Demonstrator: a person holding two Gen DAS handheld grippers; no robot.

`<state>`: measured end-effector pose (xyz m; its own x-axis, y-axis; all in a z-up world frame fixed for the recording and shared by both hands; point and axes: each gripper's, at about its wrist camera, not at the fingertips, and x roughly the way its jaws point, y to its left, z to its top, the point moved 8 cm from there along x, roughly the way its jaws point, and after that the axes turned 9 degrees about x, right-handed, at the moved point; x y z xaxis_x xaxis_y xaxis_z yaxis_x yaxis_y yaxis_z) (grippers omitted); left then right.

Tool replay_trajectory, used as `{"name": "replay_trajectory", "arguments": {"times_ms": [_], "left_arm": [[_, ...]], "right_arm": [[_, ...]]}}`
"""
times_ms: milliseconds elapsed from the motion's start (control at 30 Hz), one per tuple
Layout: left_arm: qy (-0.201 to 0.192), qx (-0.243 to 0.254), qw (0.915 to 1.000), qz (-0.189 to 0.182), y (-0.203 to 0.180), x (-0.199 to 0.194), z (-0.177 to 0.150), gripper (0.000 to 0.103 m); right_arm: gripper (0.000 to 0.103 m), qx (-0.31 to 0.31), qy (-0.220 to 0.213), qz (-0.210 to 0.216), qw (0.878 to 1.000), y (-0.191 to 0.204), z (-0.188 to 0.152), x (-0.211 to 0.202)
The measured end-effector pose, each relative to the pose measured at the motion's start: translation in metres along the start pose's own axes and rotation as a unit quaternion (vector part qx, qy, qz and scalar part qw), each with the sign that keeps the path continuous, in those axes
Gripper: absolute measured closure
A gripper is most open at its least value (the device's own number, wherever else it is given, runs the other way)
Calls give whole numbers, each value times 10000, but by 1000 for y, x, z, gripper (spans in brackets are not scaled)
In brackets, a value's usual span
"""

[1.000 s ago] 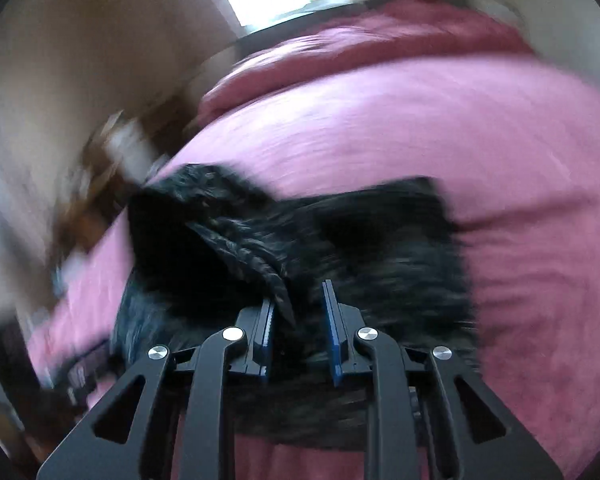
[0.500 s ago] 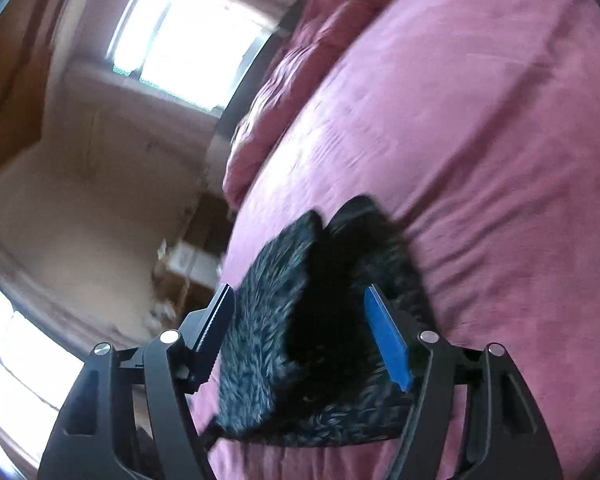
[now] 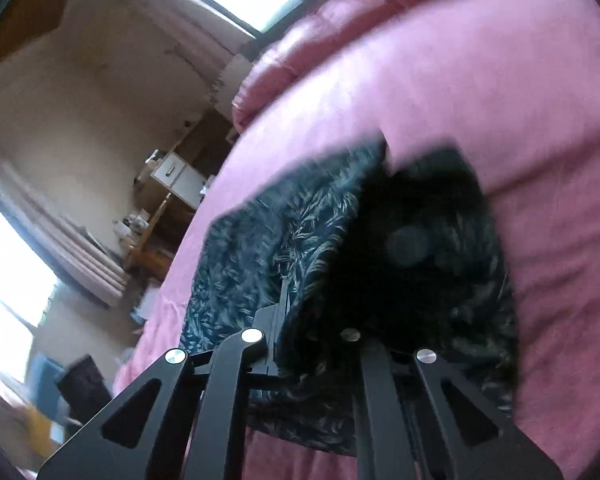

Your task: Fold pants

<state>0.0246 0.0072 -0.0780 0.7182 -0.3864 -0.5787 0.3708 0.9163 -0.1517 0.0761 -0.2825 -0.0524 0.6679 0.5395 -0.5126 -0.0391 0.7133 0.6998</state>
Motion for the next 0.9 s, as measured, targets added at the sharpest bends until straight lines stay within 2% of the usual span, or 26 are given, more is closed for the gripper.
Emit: {"name": "replay_trajectory", "arguments": {"times_ms": [67,100,133,200,267,333,400,433,500,533,567,667,700,733,767,800,833,867,900], "left_arm": [[-58,119,9999,76,-5,-2,6,25],[-9,250,9996,131,-9,0,9,25],[57,361,9992,150,-12,3,9,25],[231,445,9987,115,-17,11,5,24],[388,382,9985,88,-17,18,-2,24],[539,245,9982,58,-13,22,-10,24],[563,66,9984,-85,-10,20,-11,24],[579,-7,9982,-131,-9,18,-11,24],[485,-129,9985,-200,-8,11,-6,24],[396,-132,9988,-237,-9,6,-2,24],[355,-104,9991,-222,-10,4,0,24],[400,70,9992,25,-9,8,7,24],[507,114,9985,179,-7,13,6,23],[605,101,9979,210,-5,19,4,23],[689,32,9975,181,-3,24,1,22],[707,-23,9974,162,-2,26,-1,21],[711,-79,9974,132,-1,26,-1,20],[727,-122,9972,85,0,26,0,20],[734,-123,9972,64,1,26,0,19]], "right_arm": [[96,-135,-395,219,9989,12,4,-27],[96,-91,-471,219,9986,8,5,-33],[96,-37,-497,19,9988,-1,3,-37],[96,71,-337,-414,9985,-21,-2,-35],[96,155,-91,-665,9976,-34,-7,-28],[93,249,131,-580,9979,-35,-11,-20],[77,257,130,-407,9988,-29,-10,-22],[60,240,96,-461,9986,-29,-10,-24],[57,211,-127,-568,9981,-28,-7,-29],[51,196,-169,-485,9985,-26,-8,-35],[37,157,-97,-347,9992,-21,-14,-40],[35,126,232,-228,9994,-17,-31,-34],[36,86,314,-147,9994,-14,-35,-33],[49,-1,354,-172,9992,-13,-35,-31],[81,-22,408,-185,9990,-14,-35,-28],[94,39,565,-136,9983,-15,-35,-21],[96,140,696,-154,9974,-18,-36,-17],[97,49,598,-143,9981,-13,-34,-19],[97,-307,311,-186,9989,-1,-29,-32]]}}
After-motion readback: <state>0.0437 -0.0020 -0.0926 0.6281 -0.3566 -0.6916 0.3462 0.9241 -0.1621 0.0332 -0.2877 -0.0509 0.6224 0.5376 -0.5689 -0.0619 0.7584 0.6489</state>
